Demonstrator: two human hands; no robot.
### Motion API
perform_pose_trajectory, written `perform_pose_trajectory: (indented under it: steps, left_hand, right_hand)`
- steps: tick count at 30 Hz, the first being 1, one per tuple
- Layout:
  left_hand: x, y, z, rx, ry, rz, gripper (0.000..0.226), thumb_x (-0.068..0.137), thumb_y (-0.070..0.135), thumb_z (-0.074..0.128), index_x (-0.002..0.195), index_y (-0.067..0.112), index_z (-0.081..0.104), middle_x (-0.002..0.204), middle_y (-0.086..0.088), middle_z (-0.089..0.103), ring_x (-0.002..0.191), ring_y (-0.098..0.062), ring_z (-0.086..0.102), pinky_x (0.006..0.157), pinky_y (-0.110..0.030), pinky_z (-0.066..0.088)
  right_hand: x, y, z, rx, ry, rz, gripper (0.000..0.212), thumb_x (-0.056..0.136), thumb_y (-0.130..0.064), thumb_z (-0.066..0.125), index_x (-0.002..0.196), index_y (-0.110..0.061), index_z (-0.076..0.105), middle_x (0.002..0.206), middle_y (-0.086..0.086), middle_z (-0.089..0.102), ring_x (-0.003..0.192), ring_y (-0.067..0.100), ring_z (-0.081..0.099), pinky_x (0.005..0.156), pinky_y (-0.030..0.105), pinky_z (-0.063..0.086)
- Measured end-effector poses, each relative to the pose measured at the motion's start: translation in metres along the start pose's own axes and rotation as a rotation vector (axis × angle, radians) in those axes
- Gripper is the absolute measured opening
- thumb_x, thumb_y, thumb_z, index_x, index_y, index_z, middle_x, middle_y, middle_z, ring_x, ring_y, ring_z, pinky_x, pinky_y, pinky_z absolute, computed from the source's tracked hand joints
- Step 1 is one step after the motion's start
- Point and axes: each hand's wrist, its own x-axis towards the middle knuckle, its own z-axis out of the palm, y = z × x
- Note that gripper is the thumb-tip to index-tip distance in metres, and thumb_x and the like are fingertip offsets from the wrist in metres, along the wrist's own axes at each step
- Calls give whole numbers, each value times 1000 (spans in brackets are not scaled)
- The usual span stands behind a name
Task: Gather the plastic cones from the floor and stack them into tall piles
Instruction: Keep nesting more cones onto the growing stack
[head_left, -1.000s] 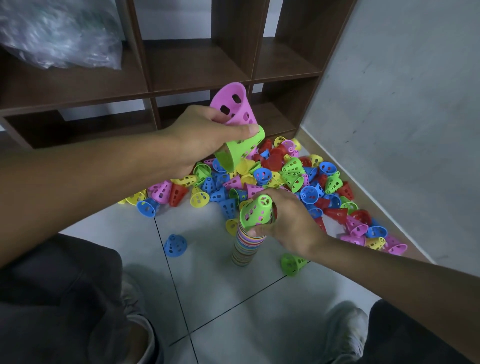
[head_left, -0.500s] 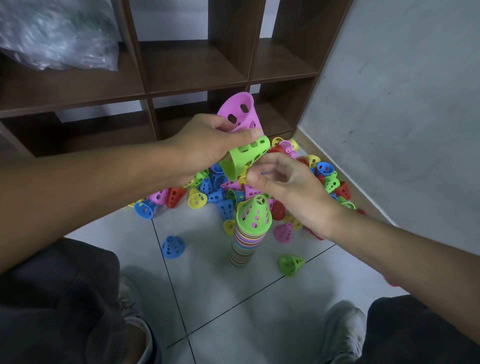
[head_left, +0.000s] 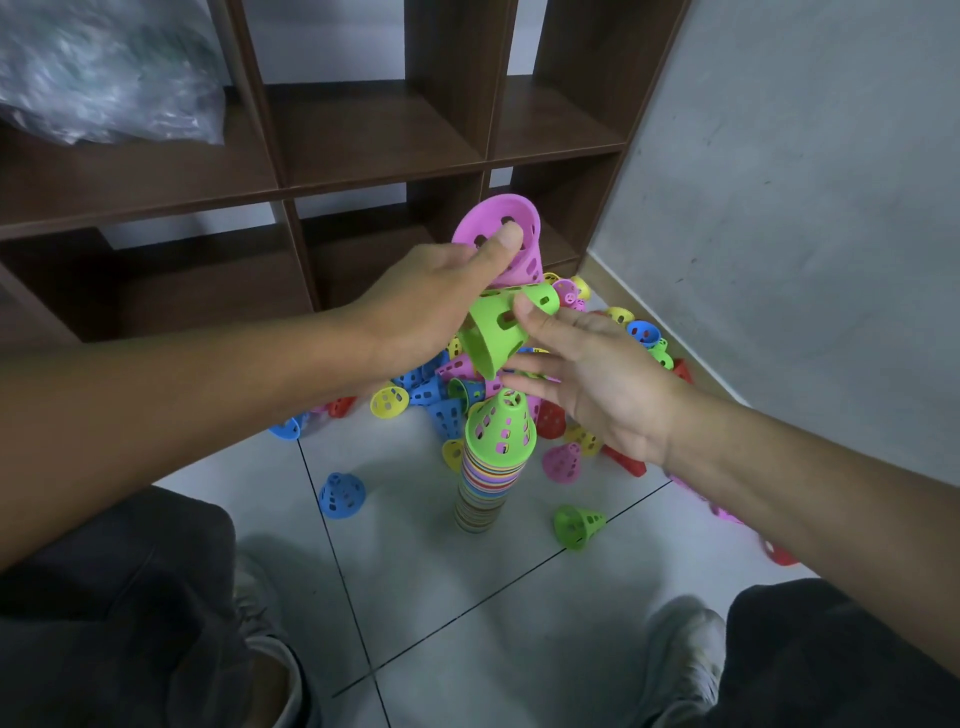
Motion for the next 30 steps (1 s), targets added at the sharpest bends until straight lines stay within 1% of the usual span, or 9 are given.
perform_pose_trajectory:
  steps: [4, 6, 11, 14, 16, 18, 20, 24, 30]
  left_hand:
    - [3, -1, -2, 43, 2, -15, 76, 100, 67, 32, 110, 0, 66, 112, -28, 67, 109, -40, 64, 100, -56, 50]
    - [3, -1, -5, 80, 20, -31, 65, 99, 69, 30, 96, 12, 62, 100, -17, 63, 111, -42, 62, 100, -55, 51]
    - [4, 0, -12, 48, 64, -46, 61, 100, 67, 34, 110, 19, 70, 113, -7, 69, 110, -27, 67, 105, -48, 51]
    - [0, 4, -16, 85, 86, -54, 73, 76, 90, 33, 100, 27, 61, 100, -9, 61, 114, -46, 61, 102, -58, 50]
    - [0, 2, -18, 78, 101, -64, 90, 70, 97, 34, 90, 15, 63, 99, -19, 64, 114, -48, 61, 100, -61, 50]
    - [2, 0, -20, 70, 99, -63, 105, 71, 96, 35, 101, 2, 71, 109, -32, 64, 114, -48, 62, 100, -61, 50]
    - [3, -1, -22, 87, 92, -51, 108, 72, 96, 34, 104, -1, 69, 104, -29, 64, 113, -48, 62, 100, -60, 51]
    - [3, -3, -20, 137, 83, -20, 93, 53, 105, 27, 95, 27, 56, 95, -6, 54, 88, -26, 60, 99, -57, 50]
    - [5, -6, -19, 117, 53, -4, 94, 52, 107, 31, 97, 27, 54, 94, -7, 53, 89, -22, 56, 100, -59, 49]
  right_hand:
    - [1, 2, -4, -152, 30, -60, 79, 75, -47, 73, 130, 6, 55, 121, 13, 70, 103, 17, 70, 97, 42, 57]
    - [0, 3, -5, -276, 75, -115, 78, 74, -50, 73, 126, 5, 56, 114, 21, 67, 101, 15, 71, 93, 39, 59]
    - [-6, -1, -3, -427, 146, -307, 34, 90, -29, 73, 114, -7, 63, 111, 18, 71, 97, 19, 72, 78, 27, 59]
    - [-6, 3, -5, -651, 189, -392, 32, 85, -37, 78, 107, -18, 65, 102, 0, 74, 98, 17, 68, 88, 37, 56]
    - [-6, 8, -6, -794, 195, -416, 36, 83, -44, 78, 107, -22, 64, 98, -10, 73, 95, 4, 66, 85, 26, 53]
    - [-7, 13, -8, -911, 194, -436, 39, 81, -47, 78, 106, -22, 63, 94, -15, 72, 92, -3, 64, 80, 15, 49]
    - [-7, 19, -10, -976, 185, -419, 39, 81, -48, 78, 105, -23, 62, 92, -17, 70, 91, -4, 63, 75, 10, 46]
    - [-1, 38, -13, -1033, 158, -339, 48, 80, -51, 79, 113, -22, 60, 94, -8, 69, 90, 10, 64, 82, 35, 53]
    - [-3, 59, -15, -1153, 126, -273, 48, 78, -53, 80, 111, -28, 54, 80, -14, 59, 75, 7, 59, 71, 40, 53]
